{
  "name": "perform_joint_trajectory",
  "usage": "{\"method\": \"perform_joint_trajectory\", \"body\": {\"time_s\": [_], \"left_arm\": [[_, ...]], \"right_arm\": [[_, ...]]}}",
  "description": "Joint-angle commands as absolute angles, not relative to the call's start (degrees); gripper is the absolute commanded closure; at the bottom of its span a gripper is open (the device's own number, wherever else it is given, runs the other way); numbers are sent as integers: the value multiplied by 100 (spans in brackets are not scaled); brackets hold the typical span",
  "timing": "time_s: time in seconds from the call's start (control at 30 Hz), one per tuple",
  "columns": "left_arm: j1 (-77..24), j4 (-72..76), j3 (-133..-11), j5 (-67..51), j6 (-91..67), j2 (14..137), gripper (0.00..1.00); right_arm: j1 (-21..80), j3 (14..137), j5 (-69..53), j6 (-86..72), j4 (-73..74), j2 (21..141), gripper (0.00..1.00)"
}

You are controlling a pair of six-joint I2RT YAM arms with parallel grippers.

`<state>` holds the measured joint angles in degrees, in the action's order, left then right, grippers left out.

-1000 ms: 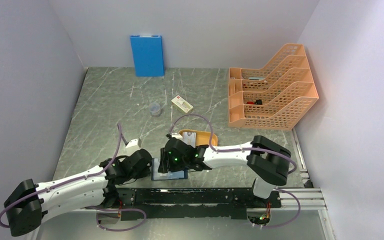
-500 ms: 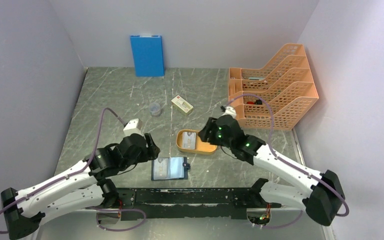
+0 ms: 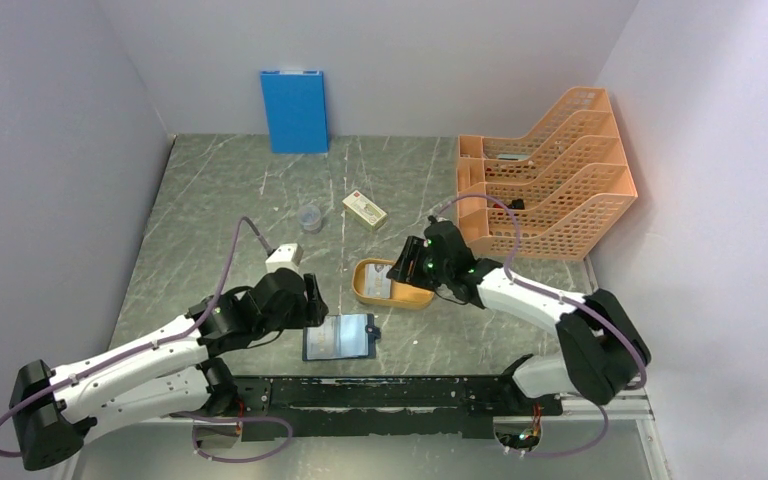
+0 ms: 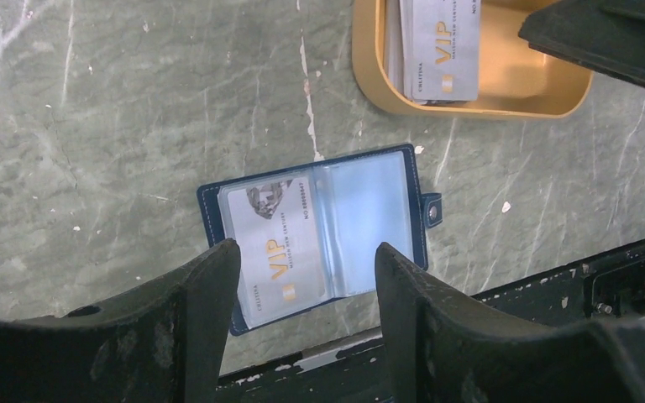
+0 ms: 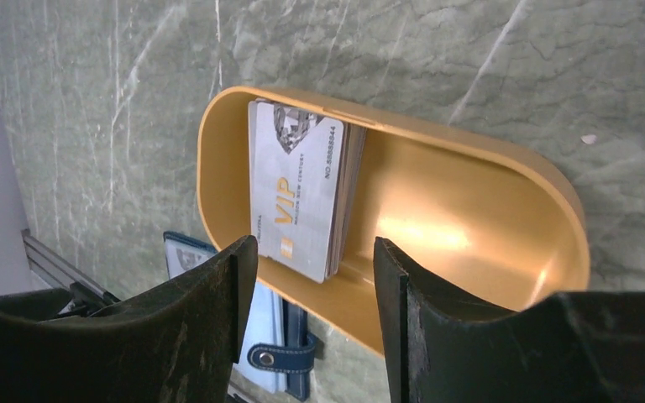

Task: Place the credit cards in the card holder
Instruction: Insert the credit card into the card holder, then pick up the credit card from the storage box.

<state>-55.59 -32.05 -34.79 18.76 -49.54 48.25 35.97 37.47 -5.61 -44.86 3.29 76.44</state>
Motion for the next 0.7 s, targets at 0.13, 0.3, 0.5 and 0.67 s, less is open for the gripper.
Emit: {"method": "perform_joint_trajectory", "body": {"time_s": [0.13, 0.3, 0.5, 0.67], "left_arm": [[-5564, -3060, -3244, 1760, -5036, 4613, 36], [-5565, -3038, -3161, 1784, -5091, 4658, 36], [-5571, -3009, -3114, 1791, -5141, 4674, 36], [-5564, -3041, -3086, 1814, -5197, 4708, 36]], "right_arm": [[3494, 3853, -1075, -4522, -381, 8384, 45], [3496, 3891, -1181, -4435, -414, 8605, 47], [3456, 3878, -1320, -4419, -492, 8859, 53], [3415, 3826, -1363, -4453, -562, 8931, 61]]}}
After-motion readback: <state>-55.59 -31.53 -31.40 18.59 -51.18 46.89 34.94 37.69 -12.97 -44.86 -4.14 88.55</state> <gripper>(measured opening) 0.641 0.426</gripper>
